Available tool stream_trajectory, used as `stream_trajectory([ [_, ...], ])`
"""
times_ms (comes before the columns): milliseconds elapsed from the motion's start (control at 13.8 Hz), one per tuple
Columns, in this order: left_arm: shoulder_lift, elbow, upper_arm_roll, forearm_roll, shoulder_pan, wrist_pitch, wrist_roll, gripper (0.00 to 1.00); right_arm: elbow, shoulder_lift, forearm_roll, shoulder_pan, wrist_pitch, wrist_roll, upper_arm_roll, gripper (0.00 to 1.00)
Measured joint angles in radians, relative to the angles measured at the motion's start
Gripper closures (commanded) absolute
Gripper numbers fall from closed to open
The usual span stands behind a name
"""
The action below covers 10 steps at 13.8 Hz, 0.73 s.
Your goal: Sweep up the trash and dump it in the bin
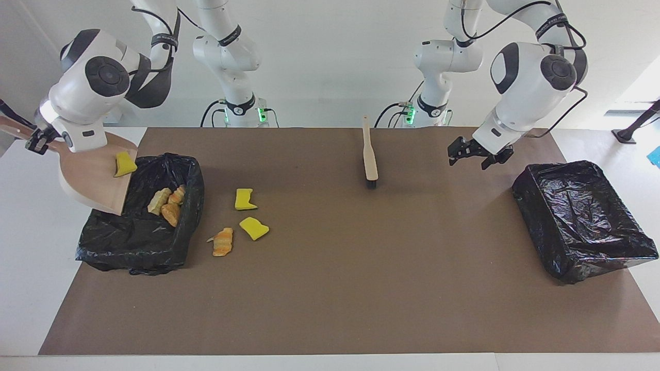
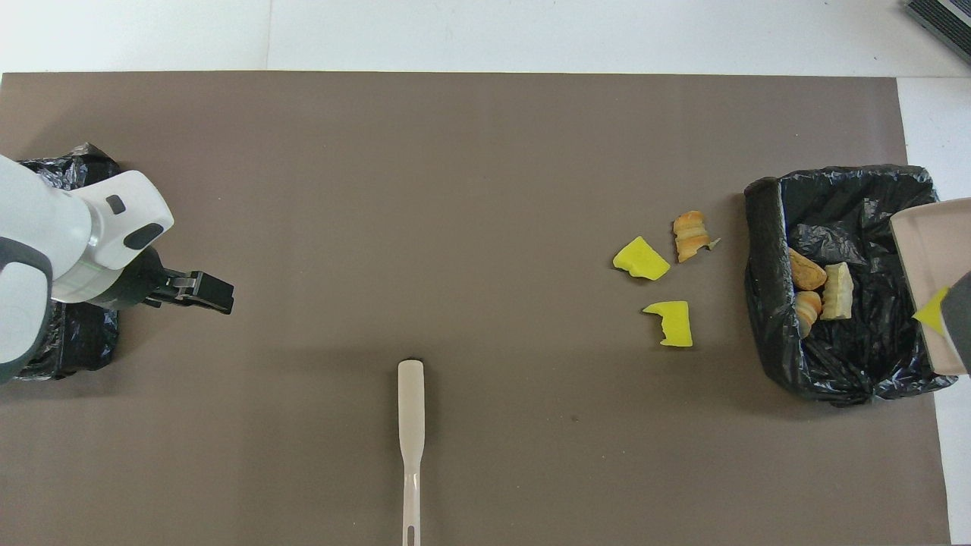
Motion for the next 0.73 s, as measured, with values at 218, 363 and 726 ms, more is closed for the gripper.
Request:
stream_trajectory([
  [218,-0.002,0.092,0.000,0.024,0.024,-0.056,0.040,0.00,0.000,0.011,-0.051,0.049,0.008,0.002,0.002,1.00],
  [363,-0.002,0.141,-0.001,0.027,0.027,-0.085,0.040,0.00,-0.001,0.012,-0.108,0.101,0.007,0.004,0.003,1.00],
  [726,0.000,0.203,0.001,0.050,0.035,-0.097,0.027,0.00,0.001,0.012,-0.201,0.128,0.008,0.004,0.004,1.00],
])
